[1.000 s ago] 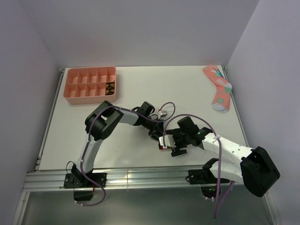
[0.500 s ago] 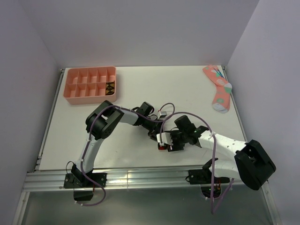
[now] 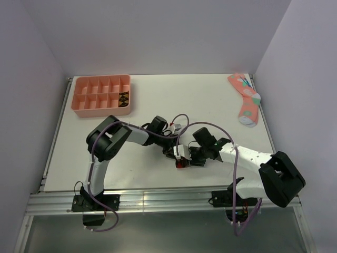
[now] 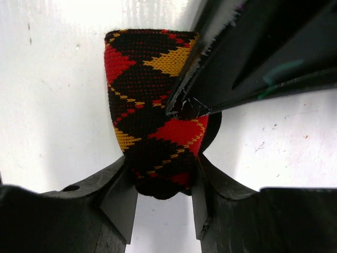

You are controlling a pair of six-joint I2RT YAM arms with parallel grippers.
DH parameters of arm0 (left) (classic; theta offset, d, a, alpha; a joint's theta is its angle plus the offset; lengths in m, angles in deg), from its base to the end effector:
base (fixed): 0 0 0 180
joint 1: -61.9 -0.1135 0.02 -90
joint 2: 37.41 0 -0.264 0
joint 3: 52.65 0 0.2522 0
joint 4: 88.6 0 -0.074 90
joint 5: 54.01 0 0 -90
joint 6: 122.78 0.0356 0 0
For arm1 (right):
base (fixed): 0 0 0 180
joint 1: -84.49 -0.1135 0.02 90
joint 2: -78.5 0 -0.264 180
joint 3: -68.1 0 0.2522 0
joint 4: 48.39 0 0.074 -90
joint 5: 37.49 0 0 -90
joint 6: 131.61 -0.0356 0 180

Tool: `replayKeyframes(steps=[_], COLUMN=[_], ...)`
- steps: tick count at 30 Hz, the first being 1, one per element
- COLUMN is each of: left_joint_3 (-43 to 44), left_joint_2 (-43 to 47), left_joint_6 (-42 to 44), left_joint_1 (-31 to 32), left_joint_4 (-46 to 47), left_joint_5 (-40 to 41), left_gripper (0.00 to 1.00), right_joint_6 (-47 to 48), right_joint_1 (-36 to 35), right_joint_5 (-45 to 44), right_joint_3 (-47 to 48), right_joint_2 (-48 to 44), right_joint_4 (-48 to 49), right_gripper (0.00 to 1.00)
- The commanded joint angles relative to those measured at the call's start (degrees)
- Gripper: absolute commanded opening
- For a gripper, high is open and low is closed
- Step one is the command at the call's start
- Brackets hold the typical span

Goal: Roll the socks
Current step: Roll the sock at the center of the board.

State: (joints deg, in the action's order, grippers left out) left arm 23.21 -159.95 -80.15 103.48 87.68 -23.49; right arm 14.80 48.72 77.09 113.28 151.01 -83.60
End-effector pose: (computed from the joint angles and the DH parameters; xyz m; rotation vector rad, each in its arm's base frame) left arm 0.2742 -0.2842 0.0816 -0.3704 -2.4130 1.5779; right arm 0.1648 0.1370 0.1551 -1.9420 1.6800 0.4373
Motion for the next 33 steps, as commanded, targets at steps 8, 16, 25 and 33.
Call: replayKeyframes(steps=[8, 16, 25, 33], left_joint_3=[-12.79, -17.45, -20.97, -26.41], left_joint_2=[13.2, 24.62, 32.27, 40.7], left_joint_6=[-11.07, -16.25, -19.5, -33.44], left_joint_1=[0.52, 0.69, 1.3, 9.72], left_joint_4=[10.52, 11.58, 13.6, 6.4], left_joint_5=[31.69, 47.77, 61.04, 76.08], left_gripper=[0.26, 0.36, 0.41, 0.46], right_joint_6=[-7.71, -12.8, -17.9, -21.51], right_joint_1=[-0.09, 0.0, 0.09, 0.0], right_joint_5=[-7.7, -10.95, -13.06, -15.43], right_joint_3=[2.77, 6.27, 12.61, 14.19], right_joint_2=[2.55, 5.97, 12.12, 13.27], right_joint_4=[5.36, 9.23, 8.71, 9.68], right_gripper=[0.22, 0.2, 0.2, 0.19])
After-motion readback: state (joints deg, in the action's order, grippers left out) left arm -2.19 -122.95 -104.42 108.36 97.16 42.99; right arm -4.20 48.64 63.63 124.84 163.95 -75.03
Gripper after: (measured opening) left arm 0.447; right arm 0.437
